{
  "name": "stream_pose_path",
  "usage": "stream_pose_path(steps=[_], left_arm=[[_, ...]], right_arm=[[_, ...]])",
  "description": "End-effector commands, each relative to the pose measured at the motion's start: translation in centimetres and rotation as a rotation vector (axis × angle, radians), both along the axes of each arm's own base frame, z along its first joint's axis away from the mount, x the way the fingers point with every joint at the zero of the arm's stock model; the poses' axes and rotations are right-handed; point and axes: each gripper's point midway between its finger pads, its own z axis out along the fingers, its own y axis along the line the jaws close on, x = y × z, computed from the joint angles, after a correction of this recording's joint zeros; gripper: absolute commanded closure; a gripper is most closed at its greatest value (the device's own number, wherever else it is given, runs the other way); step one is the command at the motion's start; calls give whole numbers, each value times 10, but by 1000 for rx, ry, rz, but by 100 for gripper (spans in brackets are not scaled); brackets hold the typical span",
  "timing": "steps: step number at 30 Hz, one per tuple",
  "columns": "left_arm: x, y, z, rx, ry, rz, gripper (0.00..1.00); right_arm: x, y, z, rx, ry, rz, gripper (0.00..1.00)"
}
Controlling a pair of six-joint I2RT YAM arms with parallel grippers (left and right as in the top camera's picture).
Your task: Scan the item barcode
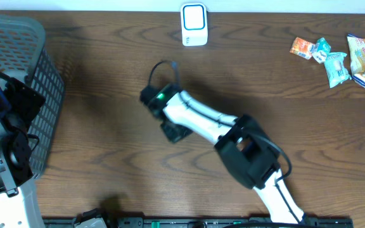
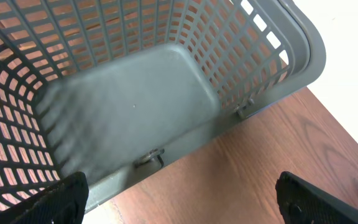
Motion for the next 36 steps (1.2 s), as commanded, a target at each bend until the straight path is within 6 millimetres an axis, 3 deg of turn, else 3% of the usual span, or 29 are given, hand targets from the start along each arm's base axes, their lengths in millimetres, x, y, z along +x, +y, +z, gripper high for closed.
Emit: stream_pose_path(steps=[1, 4, 7, 8, 9, 12, 16, 17, 19, 21, 24, 30, 33, 34, 36], left_arm=[[-2, 1, 0, -2, 0, 13, 5], [-2, 1, 0, -2, 0, 13, 5], [-2, 1, 0, -2, 0, 13, 5], [-2, 1, 0, -2, 0, 13, 5], [-2, 1, 0, -2, 0, 13, 5], [-2, 1, 0, -2, 0, 13, 5], [-2, 1, 0, -2, 0, 13, 5], [-2, 1, 0, -2, 0, 13, 5], [-2, 1, 0, -2, 0, 13, 5], [-2, 1, 0, -2, 0, 13, 5], [-2, 1, 0, -2, 0, 13, 5], [-2, 1, 0, -2, 0, 13, 5], [-2, 1, 0, -2, 0, 13, 5], [-2, 1, 0, -2, 0, 13, 5], [-2, 1, 0, -2, 0, 13, 5]], right_arm=[[62, -21, 14, 47, -146, -81, 99], [101, -31, 34, 98, -216, -135, 97], [123, -36, 59, 148, -251, -181, 90], [133, -27, 77, 244, -244, -201, 83], [136, -15, 84, 329, -221, -204, 63], [137, -1, 87, 409, -199, -170, 23], [124, 7, 80, 408, -162, -141, 11], [120, 10, 78, 414, -152, -135, 14], [109, 22, 74, 429, -122, -112, 42], [99, 33, 70, 434, -110, -90, 60], [94, 48, 64, 434, -137, -53, 56], [142, 70, 75, 406, -469, -20, 50], [149, 74, 73, 426, -507, -22, 66], [148, 73, 66, 421, -503, -23, 79], [145, 70, 52, 412, -491, -28, 96]])
